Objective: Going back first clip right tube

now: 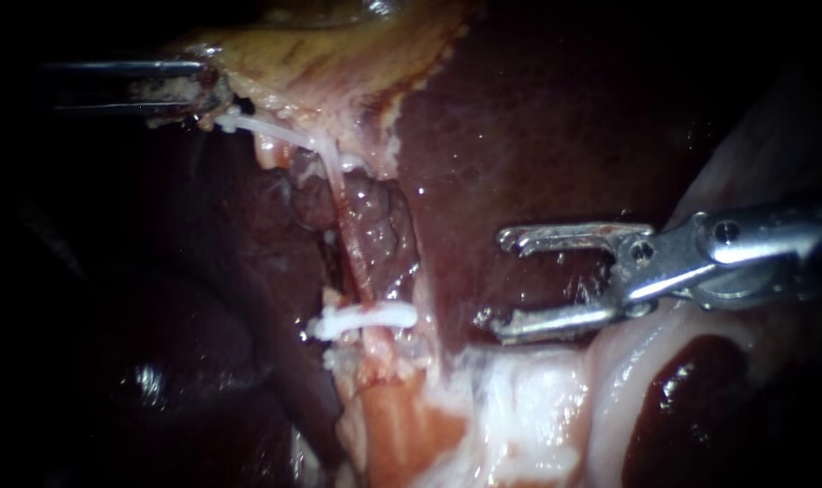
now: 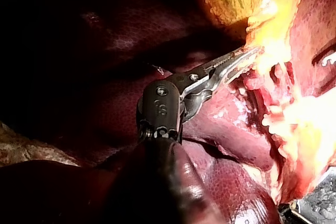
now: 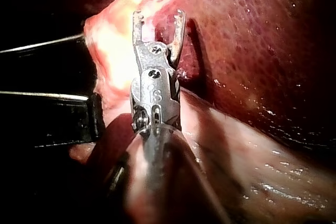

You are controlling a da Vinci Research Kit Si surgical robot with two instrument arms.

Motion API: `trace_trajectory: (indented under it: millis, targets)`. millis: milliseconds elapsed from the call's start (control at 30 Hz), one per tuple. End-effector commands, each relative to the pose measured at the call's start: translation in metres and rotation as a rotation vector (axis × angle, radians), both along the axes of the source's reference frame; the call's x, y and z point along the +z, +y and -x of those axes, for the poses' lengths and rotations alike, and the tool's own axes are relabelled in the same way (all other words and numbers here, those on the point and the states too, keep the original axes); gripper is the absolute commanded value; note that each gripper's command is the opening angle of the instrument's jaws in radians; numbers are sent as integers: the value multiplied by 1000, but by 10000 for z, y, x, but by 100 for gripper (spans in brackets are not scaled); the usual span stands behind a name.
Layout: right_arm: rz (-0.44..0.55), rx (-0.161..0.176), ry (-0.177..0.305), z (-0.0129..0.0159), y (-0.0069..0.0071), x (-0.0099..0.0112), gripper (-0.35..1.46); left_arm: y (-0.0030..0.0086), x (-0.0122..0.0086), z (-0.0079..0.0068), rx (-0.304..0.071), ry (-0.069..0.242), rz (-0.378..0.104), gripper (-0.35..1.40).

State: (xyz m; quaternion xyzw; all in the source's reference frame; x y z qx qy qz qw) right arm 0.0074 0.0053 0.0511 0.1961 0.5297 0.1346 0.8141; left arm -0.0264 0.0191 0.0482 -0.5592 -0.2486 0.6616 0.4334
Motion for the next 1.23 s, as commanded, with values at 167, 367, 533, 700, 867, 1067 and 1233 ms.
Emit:
trace_trajectory:
  millis: [167,367,533,700,867,1067,1233]
  targets:
    - [0,-1,0,1,0,0,50,-3,10,10,-7,6,5,-35]
    - [0,-1,0,1,0,0,50,-6,20,24,-6,2,11,-35]
    - [0,-1,1,2,0,0,50,-7,24,29,-3,4,12,-35]
    - [0,-1,1,2,0,0,50,-7,25,30,-2,2,12,-35]
    - [0,-1,1,3,0,0,50,-7,25,30,-2,2,12,-35]
    - [0,-1,1,3,0,0,50,-7,25,30,-2,2,12,-35]
    - [0,-2,1,3,0,0,50,-8,25,30,0,0,12,-35]
